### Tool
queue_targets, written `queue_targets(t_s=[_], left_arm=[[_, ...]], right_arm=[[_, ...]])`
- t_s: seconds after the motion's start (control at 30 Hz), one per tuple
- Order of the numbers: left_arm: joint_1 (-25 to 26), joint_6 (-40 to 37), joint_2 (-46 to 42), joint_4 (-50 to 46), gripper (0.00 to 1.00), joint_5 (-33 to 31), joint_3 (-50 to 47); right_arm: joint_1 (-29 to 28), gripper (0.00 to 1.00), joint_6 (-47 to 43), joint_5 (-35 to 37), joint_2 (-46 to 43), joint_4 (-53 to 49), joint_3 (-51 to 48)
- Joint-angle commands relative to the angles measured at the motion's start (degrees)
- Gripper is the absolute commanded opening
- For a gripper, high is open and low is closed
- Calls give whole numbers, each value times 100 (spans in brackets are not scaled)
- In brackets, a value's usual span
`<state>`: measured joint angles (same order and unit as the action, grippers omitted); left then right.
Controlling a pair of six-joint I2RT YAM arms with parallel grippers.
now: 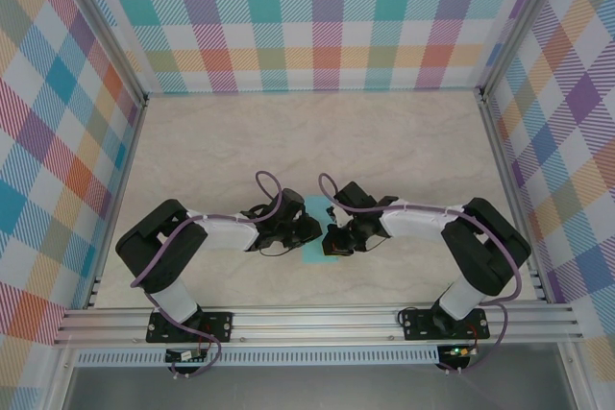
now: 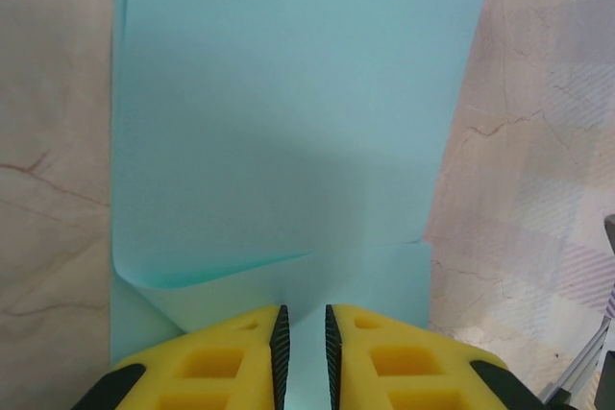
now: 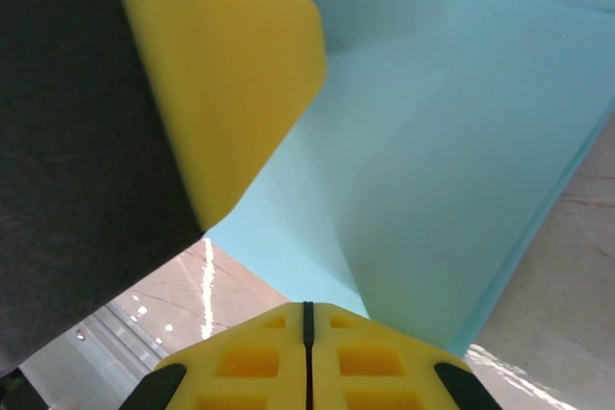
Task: Fold a paper plane with a square sheet of paper (pick it up from the middle)
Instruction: Fold the triangle a second time at the center of the table.
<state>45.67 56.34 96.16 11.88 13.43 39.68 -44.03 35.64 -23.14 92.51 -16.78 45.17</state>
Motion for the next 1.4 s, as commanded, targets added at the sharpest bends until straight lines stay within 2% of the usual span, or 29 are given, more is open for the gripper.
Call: queue_targets(t_s=[0.0, 0.23, 0.47, 0.67, 0.87, 0.97, 1.37], left_arm=[[57, 13, 175, -362, 21, -217, 48], [65, 9, 173, -379, 21, -218, 48], [58, 0, 186, -388, 21, -220, 55], [57, -9, 191, -428, 20, -257, 48], [57, 18, 164, -501, 20, -358, 40], [57, 15, 173, -559, 19, -391, 51], [63, 68, 236, -549, 18, -456, 13]], right_arm=[[-70, 7, -184, 325, 128, -395, 207], [-72, 7, -290, 884, 230, -769, 248], [-74, 7, -246, 1092, 133, -776, 109], [-55, 8, -171, 859, 141, -616, -132], [189, 10, 233, 158, -88, 236, -820], [269, 10, 353, 58, -169, 492, -1046], [342, 10, -117, 198, -626, -202, -1188]])
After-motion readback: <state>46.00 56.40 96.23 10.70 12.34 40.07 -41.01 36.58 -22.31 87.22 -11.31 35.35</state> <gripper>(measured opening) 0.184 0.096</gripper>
